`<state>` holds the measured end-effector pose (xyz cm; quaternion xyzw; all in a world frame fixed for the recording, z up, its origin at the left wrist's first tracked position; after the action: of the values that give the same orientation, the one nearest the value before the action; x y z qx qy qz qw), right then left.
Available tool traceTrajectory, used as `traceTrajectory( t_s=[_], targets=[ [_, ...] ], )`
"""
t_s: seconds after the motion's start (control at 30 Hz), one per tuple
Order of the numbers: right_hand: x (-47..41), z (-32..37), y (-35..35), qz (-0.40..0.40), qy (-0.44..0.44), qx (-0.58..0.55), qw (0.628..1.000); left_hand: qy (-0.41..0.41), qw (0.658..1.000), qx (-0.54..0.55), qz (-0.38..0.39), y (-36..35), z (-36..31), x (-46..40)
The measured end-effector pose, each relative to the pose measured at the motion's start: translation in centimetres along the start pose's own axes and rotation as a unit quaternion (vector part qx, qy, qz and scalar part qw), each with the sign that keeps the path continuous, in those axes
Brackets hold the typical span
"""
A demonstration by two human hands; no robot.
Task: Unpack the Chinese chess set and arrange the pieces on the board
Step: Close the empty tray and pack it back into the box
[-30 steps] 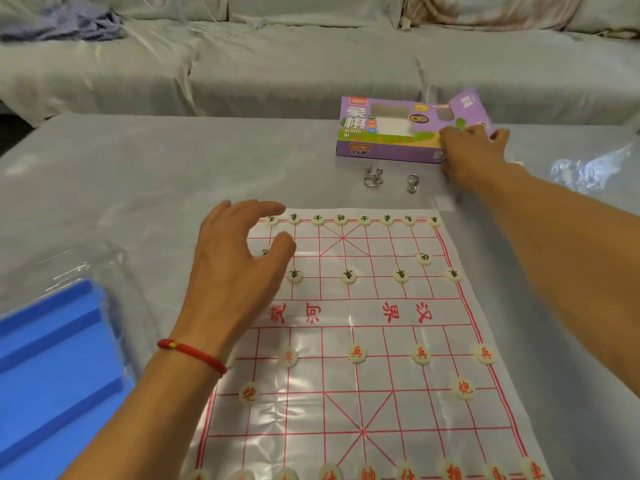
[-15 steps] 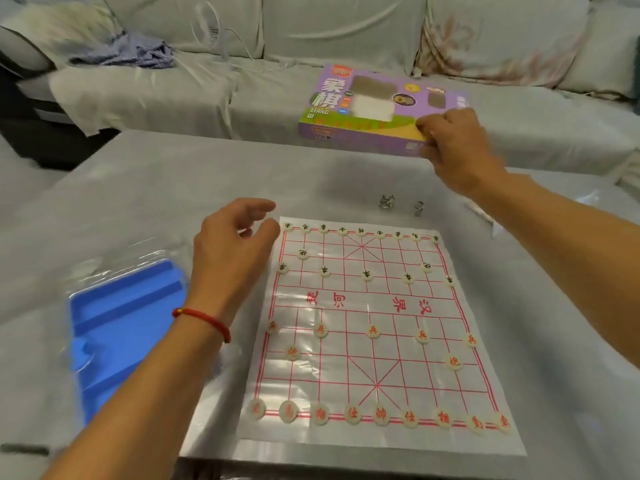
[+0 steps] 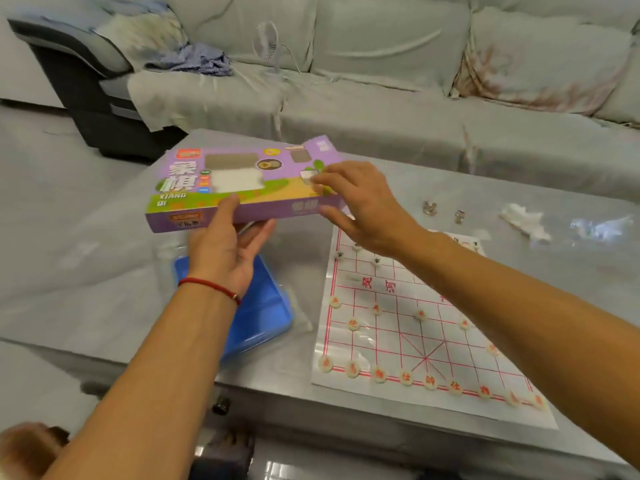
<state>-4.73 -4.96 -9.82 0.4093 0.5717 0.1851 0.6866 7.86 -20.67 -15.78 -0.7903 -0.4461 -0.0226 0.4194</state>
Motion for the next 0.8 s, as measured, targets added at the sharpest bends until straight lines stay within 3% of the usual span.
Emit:
traceTrajectory(
  t_s=[0.1,0.2,0.27,0.43,0.7,0.8],
  targets=[
    [3.0,-7.0,0.7,-0.04,-0.177,0.037,0.983,0.005,1.0,-0.016,-0.008,0.3,-0.3,-1.7],
    [8.1,-16.6,0.2,0.045,-0.403,0.078,0.911,0.009,0.999,-0.051,-0.001,0.3,-0.1,-3.2],
    [10.7,-21.2,0.1,0.102,-0.48,0.101,0.866,0.014,0.997,-0.069,0.012,0.1,0.4,-4.0],
    [13.4,-26.8,-0.8,0.157,-0.541,0.125,0.816,0.009,0.993,-0.109,0.045,-0.8,1.7,-5.3],
    [12.5,-29.9,-1.9,0.134,-0.515,0.077,0.843,-0.003,0.993,-0.109,0.043,-1.9,2.9,-5.6],
    [11.5,-29.9,-1.8,0.067,-0.511,0.071,0.854,-0.007,0.993,-0.106,0.048,-2.1,3.0,-5.4]
  ],
)
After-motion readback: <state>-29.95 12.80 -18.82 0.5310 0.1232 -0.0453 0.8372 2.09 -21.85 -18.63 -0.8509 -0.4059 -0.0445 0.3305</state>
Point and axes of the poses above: each hand's wrist, its own x-axis away from the middle knuckle, its own y-axis out of the back of the hand, z = x × y, the point moved 6 cm from there along -x, towards the middle knuckle, and after that the axes turned 7 degrees about -z, right-handed, at the moved point
